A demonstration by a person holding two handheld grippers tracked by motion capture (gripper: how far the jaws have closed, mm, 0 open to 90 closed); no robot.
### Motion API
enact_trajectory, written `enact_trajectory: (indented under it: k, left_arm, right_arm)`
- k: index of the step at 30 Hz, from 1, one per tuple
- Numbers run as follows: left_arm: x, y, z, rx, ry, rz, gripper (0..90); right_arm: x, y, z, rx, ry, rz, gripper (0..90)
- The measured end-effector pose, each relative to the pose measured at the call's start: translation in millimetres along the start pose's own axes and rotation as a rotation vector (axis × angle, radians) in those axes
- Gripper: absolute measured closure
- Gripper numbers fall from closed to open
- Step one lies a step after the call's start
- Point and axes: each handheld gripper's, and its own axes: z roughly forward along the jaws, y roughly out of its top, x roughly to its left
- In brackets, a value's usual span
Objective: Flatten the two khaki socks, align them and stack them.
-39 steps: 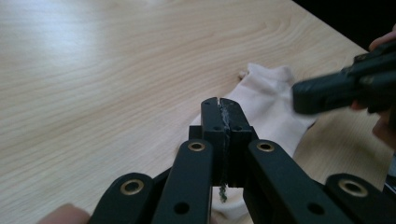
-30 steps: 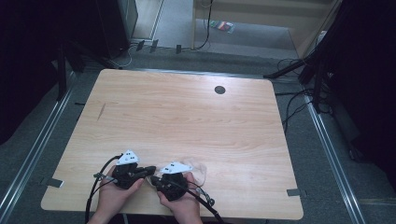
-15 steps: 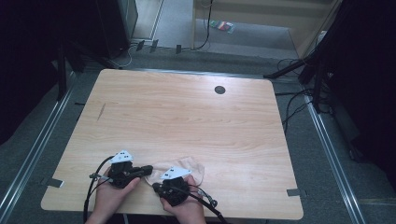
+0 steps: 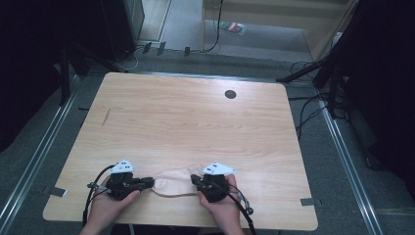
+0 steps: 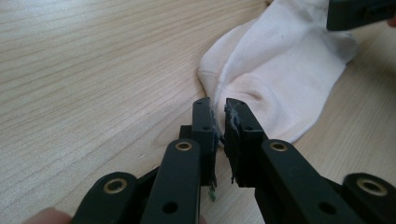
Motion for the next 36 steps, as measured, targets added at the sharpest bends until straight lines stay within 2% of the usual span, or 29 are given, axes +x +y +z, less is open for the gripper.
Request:
enact_trajectory:
  k: [2, 3, 7, 9, 12, 14, 20, 23, 25, 29, 34, 36]
  left_arm:
    - [0.1, 0.3, 0.1, 0.001, 0.000, 0.006, 82.6]
    - [0.0, 0.1, 0.1, -0.002, 0.004, 0.012, 82.4]
    - [-1.3, -0.3, 0.4, -0.008, 0.014, 0.042, 81.2]
    - [-2.7, -0.4, 0.5, -0.016, 0.018, 0.062, 81.0]
    - [-1.7, 0.6, -2.4, -0.057, -0.016, 0.041, 85.9]
    - [-0.1, 1.3, -3.9, -0.075, -0.008, 0.031, 90.0]
    - [2.4, 1.8, -9.7, -0.113, -0.007, 0.022, 90.0]
    - [4.8, 2.1, -13.9, -0.157, -0.023, 0.018, 89.1]
    - [6.9, 1.7, -16.5, -0.179, -0.020, 0.023, 83.0]
    - [11.2, 1.4, -20.9, -0.222, -0.033, 0.017, 75.5]
    - [16.4, 0.6, -26.1, -0.310, 0.012, 0.023, 59.4]
    - [19.9, 0.4, -28.7, -0.347, 0.021, 0.012, 52.9]
  right_arm:
    - [-9.9, -4.5, -3.5, 0.020, -0.043, -0.020, 90.0]
    - [-13.6, -7.2, -5.5, 0.023, -0.052, -0.012, 90.0]
    - [-26.5, -14.8, -10.5, 0.039, -0.069, 0.032, 90.0]
    - [-30.9, -17.6, -9.9, 0.040, -0.058, 0.051, 90.0]
    - [-30.9, -17.2, -9.4, 0.038, -0.059, 0.045, 90.0]
    - [-31.4, -17.0, -9.4, 0.038, -0.054, 0.058, 90.0]
    - [-39.3, -14.1, -20.0, -0.015, -0.048, 0.097, 90.0]
    - [-48.1, -11.9, -29.1, -0.067, -0.029, 0.100, 82.3]
    - [-54.3, -9.8, -36.3, -0.101, -0.027, 0.104, 77.6]
    - [-66.9, -6.6, -49.2, -0.163, -0.037, 0.096, 61.8]
    - [-81.0, -7.1, -58.6, -0.216, -0.089, 0.069, 41.4]
    - [-86.1, -6.7, -61.5, -0.227, -0.120, 0.080, 35.3]
